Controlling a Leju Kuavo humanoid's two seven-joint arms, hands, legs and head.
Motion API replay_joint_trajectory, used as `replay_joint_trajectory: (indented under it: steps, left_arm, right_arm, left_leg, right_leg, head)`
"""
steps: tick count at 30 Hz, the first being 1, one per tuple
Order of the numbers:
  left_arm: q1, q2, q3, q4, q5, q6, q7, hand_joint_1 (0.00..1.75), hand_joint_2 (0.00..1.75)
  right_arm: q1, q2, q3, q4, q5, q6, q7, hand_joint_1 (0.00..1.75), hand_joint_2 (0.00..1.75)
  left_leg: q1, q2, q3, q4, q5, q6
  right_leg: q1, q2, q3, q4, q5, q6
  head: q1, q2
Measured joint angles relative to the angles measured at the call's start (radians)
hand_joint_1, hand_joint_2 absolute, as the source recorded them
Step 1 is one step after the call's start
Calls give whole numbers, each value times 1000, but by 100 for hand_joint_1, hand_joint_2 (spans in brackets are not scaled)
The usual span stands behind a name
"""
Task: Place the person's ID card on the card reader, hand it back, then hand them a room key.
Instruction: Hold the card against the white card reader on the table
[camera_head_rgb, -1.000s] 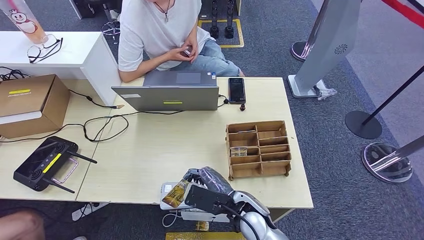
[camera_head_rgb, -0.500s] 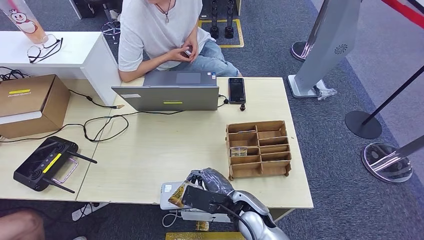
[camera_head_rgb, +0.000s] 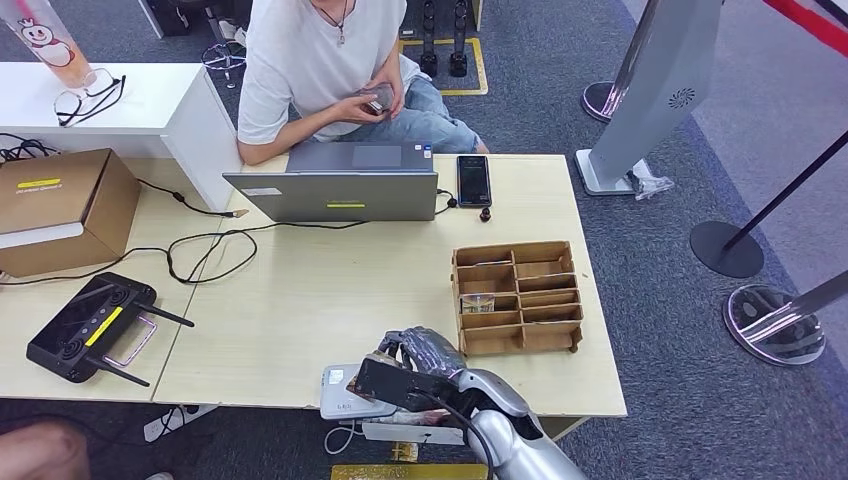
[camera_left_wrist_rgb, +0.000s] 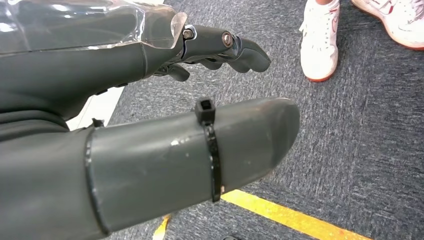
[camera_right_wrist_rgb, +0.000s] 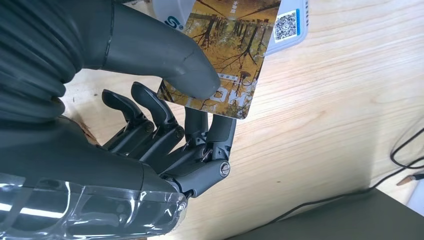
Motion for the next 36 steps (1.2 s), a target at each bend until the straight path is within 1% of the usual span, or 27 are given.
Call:
replay_joint_trajectory:
  steps: [7,24,36]
  left_arm:
    - [-1,1,-12,0,-5,0,14,0,0]
    - [-2,1,-13,0,-5,0,15,0,0]
    - [-3,2,-13,0,-1,0,14,0,0]
  right_arm:
    - [-36,26,11,57,6,0,6,175,175]
    - [-71,46,33,116,31,2,29,175,175]
    - [-115,77,66,196,61,-12,42,175,175]
  left_leg:
    - [0,0,0,0,0,0]
    - [0,0,0,0,0,0]
    - [0,0,0,0,0,0]
  right_leg:
    - [0,0,0,0,0,0]
    - [0,0,0,0,0,0]
    - [0,0,0,0,0,0]
  head:
    - [0,0]
    - [0,0]
    - [0,0]
